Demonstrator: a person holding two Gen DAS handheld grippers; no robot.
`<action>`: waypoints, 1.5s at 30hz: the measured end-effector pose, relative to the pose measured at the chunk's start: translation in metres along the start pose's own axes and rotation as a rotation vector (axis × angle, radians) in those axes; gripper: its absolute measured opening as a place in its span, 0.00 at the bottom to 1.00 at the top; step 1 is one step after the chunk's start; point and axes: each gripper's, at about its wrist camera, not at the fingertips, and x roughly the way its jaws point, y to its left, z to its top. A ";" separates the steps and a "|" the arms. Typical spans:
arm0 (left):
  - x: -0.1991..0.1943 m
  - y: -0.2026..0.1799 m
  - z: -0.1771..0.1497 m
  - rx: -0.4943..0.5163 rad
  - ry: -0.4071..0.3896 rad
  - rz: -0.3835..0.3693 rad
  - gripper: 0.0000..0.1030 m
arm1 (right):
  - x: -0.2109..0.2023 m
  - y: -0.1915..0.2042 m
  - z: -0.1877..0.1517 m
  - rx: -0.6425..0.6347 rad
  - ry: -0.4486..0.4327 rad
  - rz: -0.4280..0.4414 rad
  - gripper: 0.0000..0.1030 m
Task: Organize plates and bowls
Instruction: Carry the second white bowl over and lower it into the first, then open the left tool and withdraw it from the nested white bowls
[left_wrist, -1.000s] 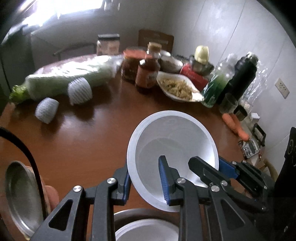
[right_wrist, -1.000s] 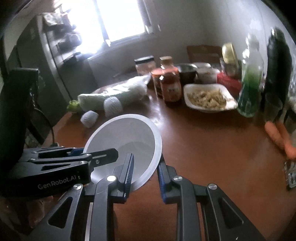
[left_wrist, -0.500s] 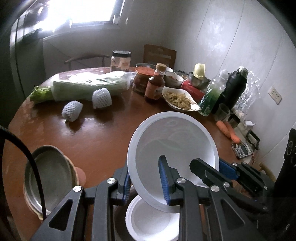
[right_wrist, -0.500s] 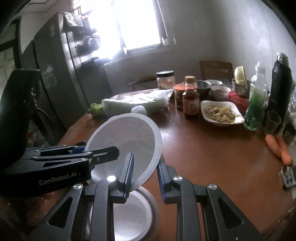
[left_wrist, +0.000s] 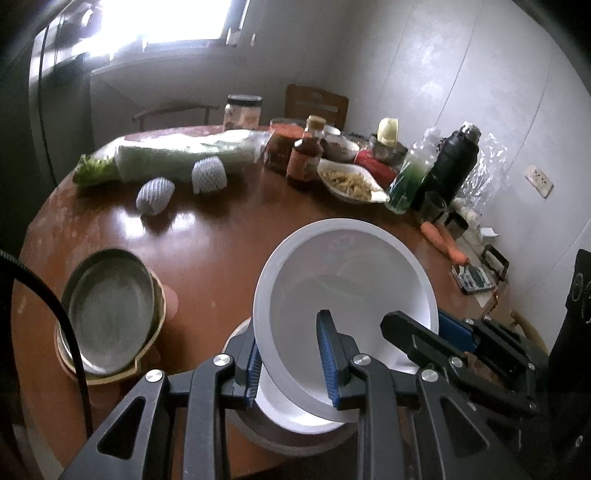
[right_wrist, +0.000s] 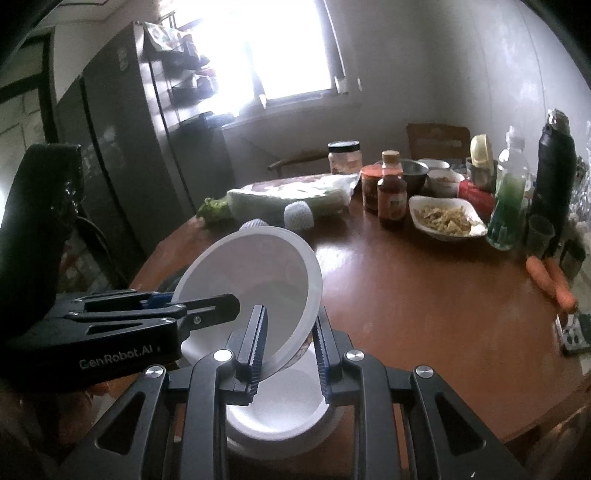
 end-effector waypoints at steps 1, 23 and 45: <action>0.002 0.000 -0.004 -0.002 0.014 0.005 0.27 | 0.000 0.001 -0.004 -0.005 0.009 0.000 0.25; 0.029 0.002 -0.038 -0.012 0.098 0.053 0.27 | 0.022 -0.003 -0.045 -0.003 0.128 0.001 0.25; 0.039 0.010 -0.041 -0.018 0.107 0.085 0.27 | 0.038 0.001 -0.052 -0.040 0.167 -0.044 0.26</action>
